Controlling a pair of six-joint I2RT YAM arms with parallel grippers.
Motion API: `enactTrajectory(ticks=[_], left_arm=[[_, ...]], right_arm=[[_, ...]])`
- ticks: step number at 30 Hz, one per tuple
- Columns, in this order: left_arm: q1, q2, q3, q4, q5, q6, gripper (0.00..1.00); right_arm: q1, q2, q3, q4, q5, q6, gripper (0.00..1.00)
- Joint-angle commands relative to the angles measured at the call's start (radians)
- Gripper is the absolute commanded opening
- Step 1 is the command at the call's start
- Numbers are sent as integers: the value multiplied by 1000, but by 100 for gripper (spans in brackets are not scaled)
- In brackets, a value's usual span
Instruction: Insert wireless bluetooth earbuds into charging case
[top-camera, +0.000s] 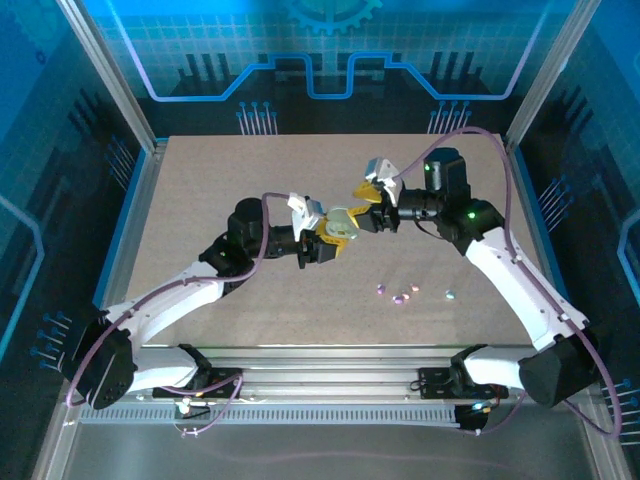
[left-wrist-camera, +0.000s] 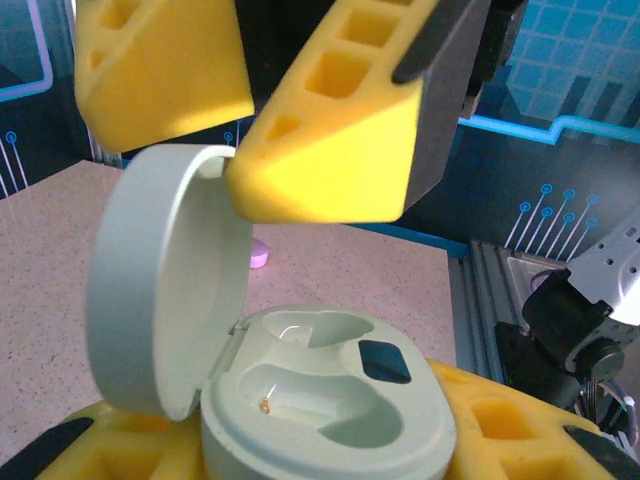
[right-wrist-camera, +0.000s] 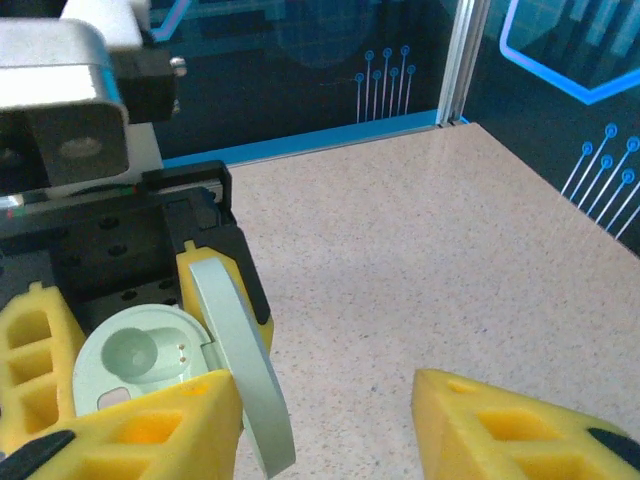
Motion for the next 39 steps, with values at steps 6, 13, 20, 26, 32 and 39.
enactTrajectory(ticks=[6, 13, 20, 26, 32, 39], left_arm=[[25, -19, -94, 222, -74, -57, 36], [63, -26, -170, 348, -130, -96, 35], [65, -36, -188, 364, -135, -104, 35], [65, -39, -190, 350, -119, -95, 35], [65, -44, -183, 332, -110, -89, 36], [65, -46, -182, 322, -109, -90, 36]], right_arm=[[-41, -61, 135, -127, 71, 303, 55], [-196, -144, 30, -374, 514, 701, 56], [-398, -211, -423, -405, 544, 1053, 57], [-539, -204, -623, -346, 562, 1132, 54], [-578, -151, -654, -299, 562, 1140, 57], [-596, -85, -654, -262, 573, 1131, 60]])
